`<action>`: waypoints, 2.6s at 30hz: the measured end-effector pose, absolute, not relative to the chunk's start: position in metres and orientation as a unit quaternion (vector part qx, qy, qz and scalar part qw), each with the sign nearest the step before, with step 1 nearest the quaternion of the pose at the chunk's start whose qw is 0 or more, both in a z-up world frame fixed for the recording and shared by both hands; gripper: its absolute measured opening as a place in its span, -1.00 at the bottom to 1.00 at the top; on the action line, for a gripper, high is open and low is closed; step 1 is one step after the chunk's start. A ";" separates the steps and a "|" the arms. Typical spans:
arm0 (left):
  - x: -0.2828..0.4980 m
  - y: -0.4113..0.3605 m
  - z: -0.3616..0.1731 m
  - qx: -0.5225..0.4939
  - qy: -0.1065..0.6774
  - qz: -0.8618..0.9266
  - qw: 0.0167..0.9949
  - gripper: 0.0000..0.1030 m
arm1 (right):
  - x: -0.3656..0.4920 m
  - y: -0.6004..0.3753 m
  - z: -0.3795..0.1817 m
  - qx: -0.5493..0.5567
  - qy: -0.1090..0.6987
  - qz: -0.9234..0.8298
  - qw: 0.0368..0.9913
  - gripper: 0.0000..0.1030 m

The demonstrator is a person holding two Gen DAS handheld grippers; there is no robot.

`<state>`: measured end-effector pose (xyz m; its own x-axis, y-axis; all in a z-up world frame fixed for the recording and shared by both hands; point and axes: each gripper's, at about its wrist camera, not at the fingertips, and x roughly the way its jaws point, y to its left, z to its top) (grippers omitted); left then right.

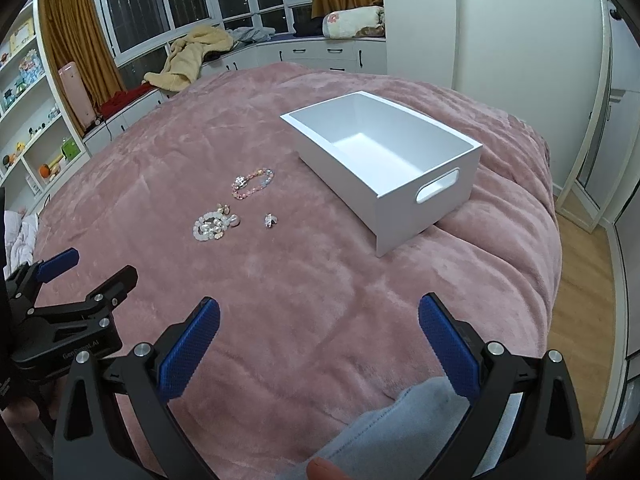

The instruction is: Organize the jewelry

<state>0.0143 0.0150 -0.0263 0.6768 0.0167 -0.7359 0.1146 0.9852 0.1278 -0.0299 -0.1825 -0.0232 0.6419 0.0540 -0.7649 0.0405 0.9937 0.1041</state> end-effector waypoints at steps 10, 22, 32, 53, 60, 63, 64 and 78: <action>0.055 0.015 -0.059 0.088 0.387 -0.061 0.916 0.95 | 0.014 -0.171 -0.025 0.058 0.423 0.025 0.904 0.91; 0.099 0.021 -0.101 0.102 0.366 -0.092 0.920 0.95 | 0.113 -0.134 -0.016 0.001 0.414 0.104 0.904 0.91; 0.153 0.036 -0.151 0.074 0.380 -0.113 0.915 0.95 | 0.178 -0.087 -0.052 -0.072 0.440 0.185 0.876 0.91; 0.204 0.059 -0.199 0.032 0.437 -0.123 0.891 -0.19 | 0.242 -0.107 -0.171 -0.024 0.577 0.119 0.808 0.40; 0.195 0.062 -0.190 0.026 0.437 -0.124 0.890 -0.71 | 0.233 -0.108 -0.177 -0.051 0.558 0.121 0.819 -0.32; 0.189 0.065 -0.184 0.024 0.435 -0.127 0.891 -0.71 | 0.233 -0.119 -0.172 -0.010 0.566 0.127 0.815 -0.76; 0.188 0.065 -0.182 0.026 0.435 -0.126 0.891 -0.71 | 0.232 -0.121 -0.171 -0.003 0.565 0.128 0.815 -0.76; 0.173 0.064 -0.151 0.028 0.418 -0.133 0.898 -0.71 | 0.227 -0.144 -0.147 0.116 0.551 0.176 0.807 -0.76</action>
